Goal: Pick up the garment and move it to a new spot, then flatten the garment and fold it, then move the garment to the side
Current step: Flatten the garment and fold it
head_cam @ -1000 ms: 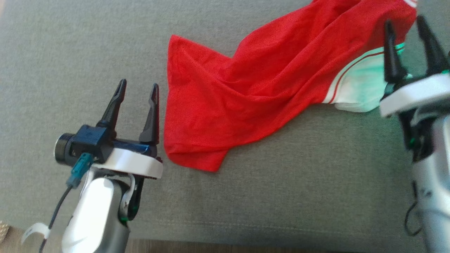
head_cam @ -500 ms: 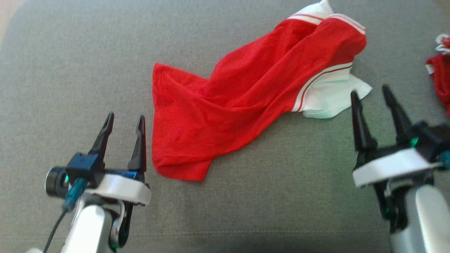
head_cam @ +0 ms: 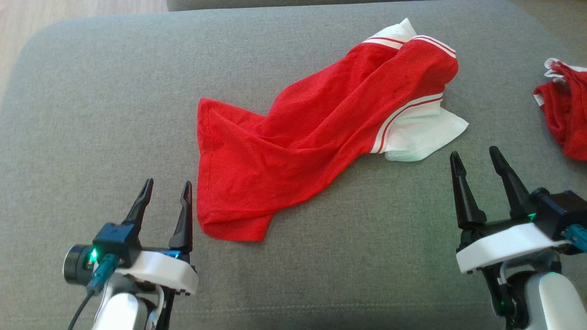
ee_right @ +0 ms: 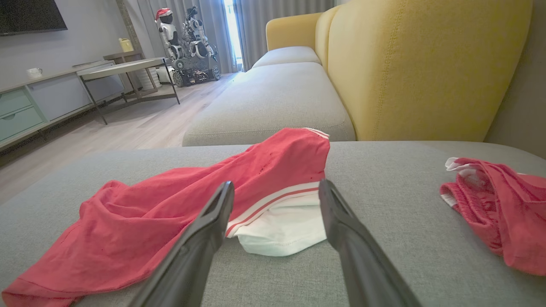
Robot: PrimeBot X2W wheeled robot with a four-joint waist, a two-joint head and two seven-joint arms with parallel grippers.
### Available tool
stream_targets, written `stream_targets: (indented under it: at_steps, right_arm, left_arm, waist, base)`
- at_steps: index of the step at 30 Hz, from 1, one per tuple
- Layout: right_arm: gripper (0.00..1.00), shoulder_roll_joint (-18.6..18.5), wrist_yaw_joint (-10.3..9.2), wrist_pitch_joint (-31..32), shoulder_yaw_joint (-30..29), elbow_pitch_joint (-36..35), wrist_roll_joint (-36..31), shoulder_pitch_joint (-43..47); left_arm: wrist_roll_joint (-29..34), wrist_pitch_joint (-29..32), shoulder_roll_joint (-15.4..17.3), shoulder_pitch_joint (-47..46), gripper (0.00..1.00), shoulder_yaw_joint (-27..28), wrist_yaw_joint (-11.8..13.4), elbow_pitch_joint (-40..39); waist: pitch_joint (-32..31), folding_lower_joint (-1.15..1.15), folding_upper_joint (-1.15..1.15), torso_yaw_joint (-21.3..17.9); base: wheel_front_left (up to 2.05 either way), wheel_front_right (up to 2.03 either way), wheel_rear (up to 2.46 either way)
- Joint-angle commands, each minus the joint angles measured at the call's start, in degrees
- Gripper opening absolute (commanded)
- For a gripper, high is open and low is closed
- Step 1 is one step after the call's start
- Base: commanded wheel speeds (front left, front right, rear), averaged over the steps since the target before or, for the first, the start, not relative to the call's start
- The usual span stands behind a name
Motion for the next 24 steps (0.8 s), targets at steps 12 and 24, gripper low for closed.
stream_targets:
  at_steps: [12,24]
  right_arm:
    - [1.0,0.4,0.19,0.6,1.2,-3.2,0.1,-1.1]
    - [1.0,0.5,0.19,0.2,2.0,-2.7,0.8,-2.4]
  left_arm:
    - [-4.5,6.3,0.7,-2.1,1.0,0.4,-2.4,-0.1]
    - [-9.7,13.5,0.2,-5.6,1.0,-0.1,-5.6,10.3]
  waist:
    - [1.4,0.0,0.0,0.3]
    - [3.8,0.0,0.0,-0.9]
  base:
    - [0.0,0.0,0.0]
    - [0.0,0.0,0.0]
